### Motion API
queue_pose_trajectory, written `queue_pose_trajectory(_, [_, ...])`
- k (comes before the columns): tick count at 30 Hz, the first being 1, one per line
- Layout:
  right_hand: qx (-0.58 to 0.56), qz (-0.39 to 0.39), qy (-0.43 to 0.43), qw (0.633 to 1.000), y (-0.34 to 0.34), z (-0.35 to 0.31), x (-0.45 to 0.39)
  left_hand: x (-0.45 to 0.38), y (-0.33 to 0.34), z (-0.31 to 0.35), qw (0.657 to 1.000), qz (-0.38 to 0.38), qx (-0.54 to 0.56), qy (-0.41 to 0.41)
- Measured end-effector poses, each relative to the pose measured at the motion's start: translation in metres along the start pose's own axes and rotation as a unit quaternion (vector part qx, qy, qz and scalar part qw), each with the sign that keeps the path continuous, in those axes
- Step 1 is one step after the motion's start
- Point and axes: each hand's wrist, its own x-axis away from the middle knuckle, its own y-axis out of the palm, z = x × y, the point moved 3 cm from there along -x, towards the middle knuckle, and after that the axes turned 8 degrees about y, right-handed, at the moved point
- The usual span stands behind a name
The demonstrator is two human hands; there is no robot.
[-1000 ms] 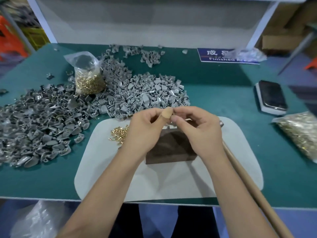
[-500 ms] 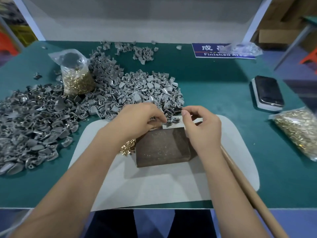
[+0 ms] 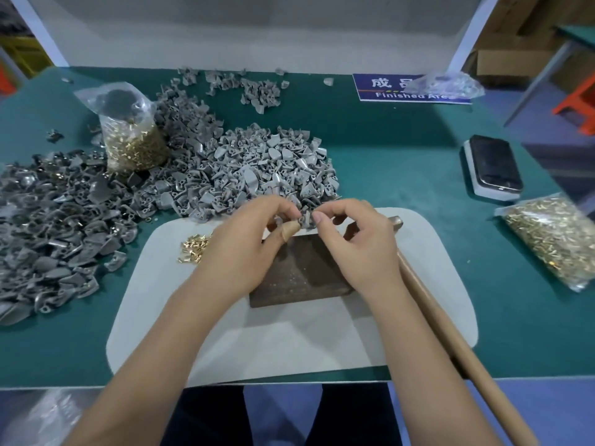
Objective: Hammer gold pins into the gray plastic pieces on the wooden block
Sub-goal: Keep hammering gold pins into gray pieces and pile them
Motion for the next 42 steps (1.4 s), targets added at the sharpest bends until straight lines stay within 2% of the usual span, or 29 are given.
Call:
queue_pose_trajectory(4, [-0.008, -0.012, -0.032, 0.999, -0.001, -0.007, 0.007, 0.038, -0.001, 0.009, 0.998, 0.059, -0.020, -0.032])
queue_pose_trajectory(10, [0.056, -0.038, -0.075, 0.995, -0.005, -0.022, 0.029, 0.049, -0.005, 0.017, 0.996, 0.047, -0.074, 0.016])
queue_pose_trajectory(18, [0.206, -0.095, -0.063, 0.972, -0.006, -0.042, 0.042, 0.046, -0.003, 0.016, 0.996, 0.052, -0.075, 0.014])
queue_pose_trajectory(23, [0.284, -0.096, -0.072, 0.951, -0.007, -0.055, 0.040, 0.046, -0.004, 0.016, 0.997, 0.050, -0.065, 0.012])
queue_pose_trajectory(26, [0.328, -0.122, -0.090, 0.933, -0.007, -0.063, 0.036, 0.046, -0.004, 0.016, 0.996, 0.051, -0.068, 0.013])
queue_pose_trajectory(32, [0.452, -0.203, -0.159, 0.854, -0.002, -0.079, 0.023, 0.049, -0.004, 0.013, 0.994, 0.060, -0.095, 0.008])
queue_pose_trajectory(36, [0.466, -0.227, -0.141, 0.843, 0.000, -0.083, 0.025, 0.051, -0.001, 0.013, 0.993, 0.079, -0.085, -0.001])
queue_pose_trajectory(42, [0.500, -0.200, -0.157, 0.828, 0.001, -0.083, 0.025, 0.051, 0.000, 0.010, 0.993, 0.085, -0.087, -0.001])
